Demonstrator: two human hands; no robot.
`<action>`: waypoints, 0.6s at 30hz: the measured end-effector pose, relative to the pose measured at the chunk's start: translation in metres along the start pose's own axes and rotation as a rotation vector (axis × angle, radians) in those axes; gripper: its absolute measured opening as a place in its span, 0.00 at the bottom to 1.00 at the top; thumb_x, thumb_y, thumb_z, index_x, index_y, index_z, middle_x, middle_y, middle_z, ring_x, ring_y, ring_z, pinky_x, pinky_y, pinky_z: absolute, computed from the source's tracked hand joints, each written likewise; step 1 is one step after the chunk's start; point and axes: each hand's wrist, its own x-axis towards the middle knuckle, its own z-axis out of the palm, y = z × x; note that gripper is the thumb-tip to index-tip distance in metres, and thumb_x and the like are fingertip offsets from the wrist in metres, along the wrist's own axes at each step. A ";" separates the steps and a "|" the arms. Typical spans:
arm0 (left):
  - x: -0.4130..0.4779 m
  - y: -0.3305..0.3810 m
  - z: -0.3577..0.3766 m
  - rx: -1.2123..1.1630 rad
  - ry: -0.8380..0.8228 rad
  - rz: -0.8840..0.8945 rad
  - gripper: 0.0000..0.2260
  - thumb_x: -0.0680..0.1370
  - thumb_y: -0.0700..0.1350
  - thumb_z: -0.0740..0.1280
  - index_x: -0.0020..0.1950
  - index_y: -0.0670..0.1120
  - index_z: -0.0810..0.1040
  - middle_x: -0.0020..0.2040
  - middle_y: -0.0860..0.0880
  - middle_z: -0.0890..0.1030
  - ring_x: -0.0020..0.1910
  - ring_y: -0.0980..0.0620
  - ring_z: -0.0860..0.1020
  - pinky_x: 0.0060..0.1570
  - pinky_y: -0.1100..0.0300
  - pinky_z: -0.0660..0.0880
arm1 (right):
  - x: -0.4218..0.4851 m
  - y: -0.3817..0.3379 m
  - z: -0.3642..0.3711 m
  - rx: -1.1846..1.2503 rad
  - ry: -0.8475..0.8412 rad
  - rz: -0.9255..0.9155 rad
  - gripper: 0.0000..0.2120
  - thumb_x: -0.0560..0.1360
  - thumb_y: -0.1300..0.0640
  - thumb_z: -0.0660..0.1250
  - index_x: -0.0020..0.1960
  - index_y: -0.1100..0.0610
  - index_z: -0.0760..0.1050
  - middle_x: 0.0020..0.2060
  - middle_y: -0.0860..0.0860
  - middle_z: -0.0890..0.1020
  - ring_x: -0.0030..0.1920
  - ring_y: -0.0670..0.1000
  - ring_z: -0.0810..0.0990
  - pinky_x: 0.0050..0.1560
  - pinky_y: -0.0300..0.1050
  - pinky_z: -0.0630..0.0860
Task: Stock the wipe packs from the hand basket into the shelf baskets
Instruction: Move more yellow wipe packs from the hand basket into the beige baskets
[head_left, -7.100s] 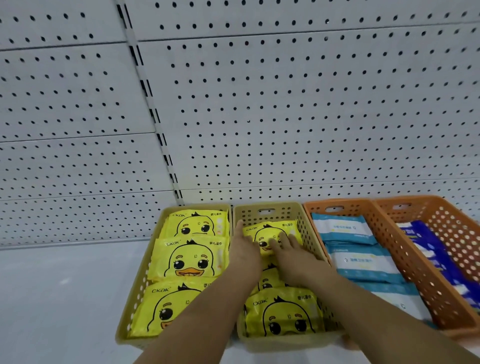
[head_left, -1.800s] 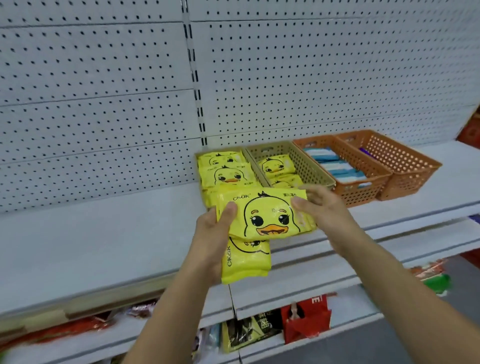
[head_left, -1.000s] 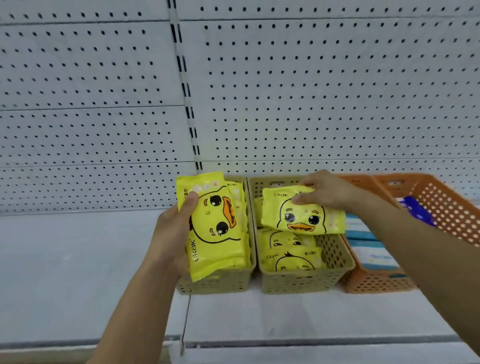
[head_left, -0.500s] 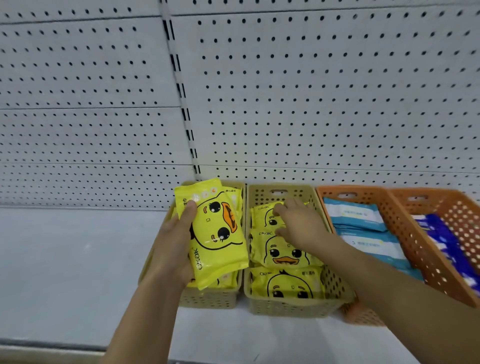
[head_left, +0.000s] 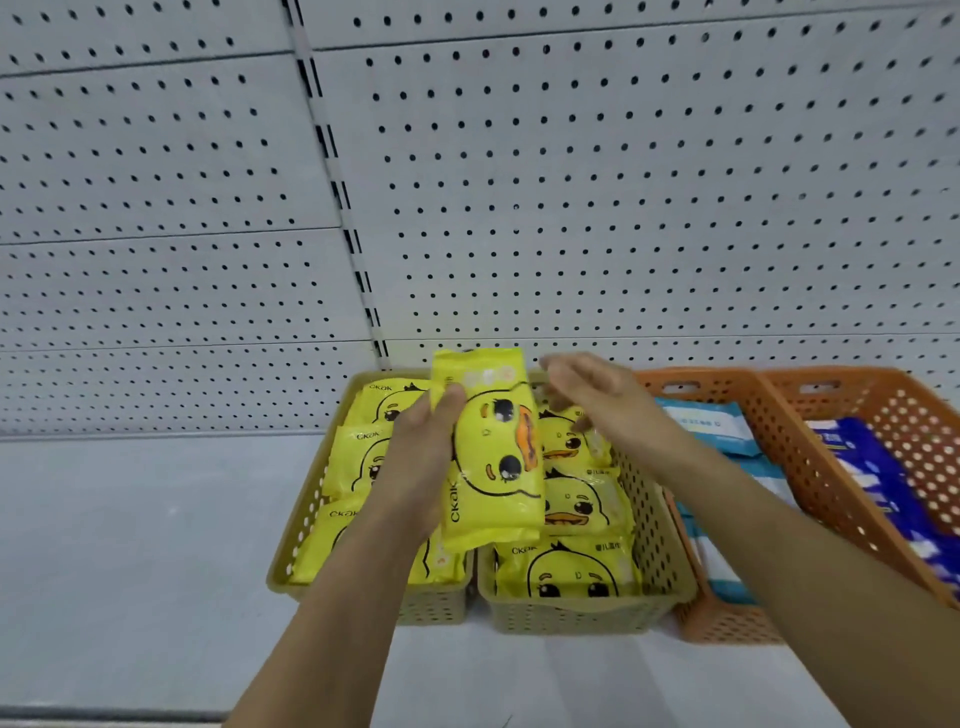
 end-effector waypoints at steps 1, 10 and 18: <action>0.002 0.002 0.007 0.133 -0.072 0.054 0.11 0.82 0.53 0.60 0.54 0.52 0.80 0.44 0.53 0.86 0.46 0.53 0.84 0.45 0.56 0.78 | -0.001 -0.013 -0.007 -0.006 -0.025 -0.067 0.21 0.74 0.40 0.62 0.64 0.46 0.74 0.55 0.44 0.80 0.53 0.44 0.79 0.46 0.39 0.76; 0.031 -0.012 0.032 0.541 -0.524 0.042 0.11 0.77 0.47 0.71 0.58 0.49 0.77 0.55 0.49 0.84 0.54 0.51 0.82 0.52 0.54 0.80 | -0.020 0.000 -0.055 -0.221 -0.047 -0.013 0.02 0.73 0.62 0.72 0.42 0.56 0.80 0.35 0.46 0.84 0.37 0.43 0.82 0.41 0.45 0.77; 0.041 -0.016 0.036 1.122 -0.781 0.084 0.14 0.78 0.47 0.69 0.63 0.51 0.75 0.63 0.48 0.78 0.65 0.51 0.74 0.59 0.55 0.71 | -0.029 0.023 -0.047 -0.568 -0.110 0.079 0.08 0.71 0.59 0.73 0.42 0.50 0.75 0.35 0.48 0.79 0.39 0.50 0.81 0.47 0.51 0.80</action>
